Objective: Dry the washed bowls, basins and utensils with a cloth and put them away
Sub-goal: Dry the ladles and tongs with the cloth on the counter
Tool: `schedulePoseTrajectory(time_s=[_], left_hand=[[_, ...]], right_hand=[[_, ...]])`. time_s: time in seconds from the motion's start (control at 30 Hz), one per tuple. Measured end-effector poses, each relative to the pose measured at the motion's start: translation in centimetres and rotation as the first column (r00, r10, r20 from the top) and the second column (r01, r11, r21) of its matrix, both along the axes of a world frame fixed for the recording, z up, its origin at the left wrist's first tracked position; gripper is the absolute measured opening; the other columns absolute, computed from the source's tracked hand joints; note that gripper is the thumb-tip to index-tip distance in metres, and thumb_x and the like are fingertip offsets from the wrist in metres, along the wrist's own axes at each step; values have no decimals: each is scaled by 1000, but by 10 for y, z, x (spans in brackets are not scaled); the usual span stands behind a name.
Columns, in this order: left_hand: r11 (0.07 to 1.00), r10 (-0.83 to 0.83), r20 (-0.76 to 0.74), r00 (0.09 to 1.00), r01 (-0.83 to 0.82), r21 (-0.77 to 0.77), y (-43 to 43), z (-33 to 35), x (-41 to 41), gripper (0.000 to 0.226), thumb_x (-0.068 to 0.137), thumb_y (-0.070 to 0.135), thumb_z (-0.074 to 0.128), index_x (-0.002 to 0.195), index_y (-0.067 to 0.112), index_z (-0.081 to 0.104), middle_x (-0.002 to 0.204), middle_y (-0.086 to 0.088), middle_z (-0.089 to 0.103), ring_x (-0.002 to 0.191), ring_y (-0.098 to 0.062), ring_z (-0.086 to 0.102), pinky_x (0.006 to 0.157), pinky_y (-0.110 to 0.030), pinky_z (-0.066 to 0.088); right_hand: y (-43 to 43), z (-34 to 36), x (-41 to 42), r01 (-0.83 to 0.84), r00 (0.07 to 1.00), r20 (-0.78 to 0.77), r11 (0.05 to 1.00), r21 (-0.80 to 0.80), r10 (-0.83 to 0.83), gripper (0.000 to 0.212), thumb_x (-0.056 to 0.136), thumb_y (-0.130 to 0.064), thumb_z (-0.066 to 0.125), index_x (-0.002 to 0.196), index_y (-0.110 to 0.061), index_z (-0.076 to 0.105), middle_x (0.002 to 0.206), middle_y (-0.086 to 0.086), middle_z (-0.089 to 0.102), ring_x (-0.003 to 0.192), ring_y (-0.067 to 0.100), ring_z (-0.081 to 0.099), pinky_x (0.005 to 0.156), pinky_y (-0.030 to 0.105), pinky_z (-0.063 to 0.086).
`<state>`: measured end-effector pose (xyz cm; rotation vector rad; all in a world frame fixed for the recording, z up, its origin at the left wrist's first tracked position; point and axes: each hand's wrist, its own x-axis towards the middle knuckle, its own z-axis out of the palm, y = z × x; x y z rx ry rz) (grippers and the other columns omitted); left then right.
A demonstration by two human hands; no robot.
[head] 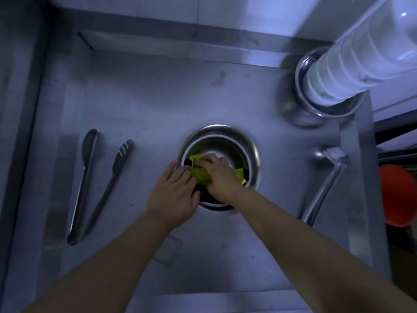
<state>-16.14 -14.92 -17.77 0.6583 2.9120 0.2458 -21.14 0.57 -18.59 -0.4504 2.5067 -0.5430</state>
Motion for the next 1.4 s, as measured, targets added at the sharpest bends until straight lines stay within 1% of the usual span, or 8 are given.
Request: schedulePoseTrajectory(time_s=[0.1, 0.23, 0.4, 0.57, 0.87, 0.97, 1.13, 1.4], left_hand=[[1000, 6, -12, 1000, -6, 0, 1, 3, -1, 30, 85, 32, 43, 82, 12, 65, 93, -9, 63, 106, -26, 57, 112, -45, 27], [1000, 2, -20, 1000, -1, 8, 1, 5, -2, 27, 85, 33, 44, 78, 16, 64, 92, -7, 62, 106, -26, 56, 110, -45, 28], [999, 12, -67, 998, -9, 48, 1, 0, -2, 24, 84, 29, 45, 74, 16, 63, 87, -5, 62, 104, -24, 57, 112, -43, 26], [998, 27, -76, 997, -23, 58, 0, -5, -3, 22, 83, 28, 48, 73, 17, 64, 84, -4, 60, 98, -25, 58, 111, -44, 28], [998, 27, -61, 998, -23, 56, 1, 1, -2, 25, 82, 29, 45, 70, 16, 64, 86, -6, 62, 102, -24, 59, 110, -43, 28], [999, 18, -40, 999, -16, 49, 1, 0, -2, 25, 82, 30, 45, 71, 17, 65, 86, -6, 62, 102, -25, 59, 111, -43, 26], [999, 17, -39, 999, -16, 32, 1, -1, -1, 27, 82, 31, 46, 73, 16, 67, 87, -7, 62, 104, -25, 58, 111, -44, 27], [999, 29, -56, 998, -26, 42, 2, 2, 0, 27, 82, 28, 44, 70, 16, 65, 87, -7, 62, 99, -25, 58, 111, -43, 28]], right_hand=[[12, 16, -3, -270, 963, 28, 941, 205, 270, 44, 91, -26, 52, 134, -31, 46, 128, 4, 42, 107, 32, 43, 72, 35, 36], [34, 39, -17, -425, 890, 70, 763, 488, 451, 35, 90, -28, 49, 125, -33, 54, 122, 3, 49, 109, 32, 46, 84, 39, 37], [38, 23, -48, -373, 666, -450, 788, 490, 595, 22, 86, -14, 50, 80, -25, 68, 93, 4, 62, 84, 28, 55, 72, 38, 39], [13, 5, -60, -474, 378, -774, 824, 310, 509, 21, 94, -9, 51, 97, -23, 67, 104, 5, 66, 91, 28, 58, 79, 41, 46], [34, 11, -12, 127, 811, -570, 911, 393, 133, 14, 77, -16, 58, 88, -20, 65, 90, 10, 59, 76, 31, 52, 66, 37, 39], [25, 19, -24, 154, 772, -635, 958, 241, 36, 26, 78, -17, 49, 94, -21, 69, 93, 13, 61, 79, 33, 52, 69, 38, 40], [21, 21, -61, -115, 581, -746, 941, 319, 324, 30, 80, -10, 59, 103, -26, 69, 102, 7, 64, 83, 30, 54, 71, 39, 34], [48, 55, -28, 91, 901, -400, 829, 552, 167, 23, 62, -16, 65, 84, -17, 65, 98, 11, 53, 80, 33, 50, 60, 34, 28]])
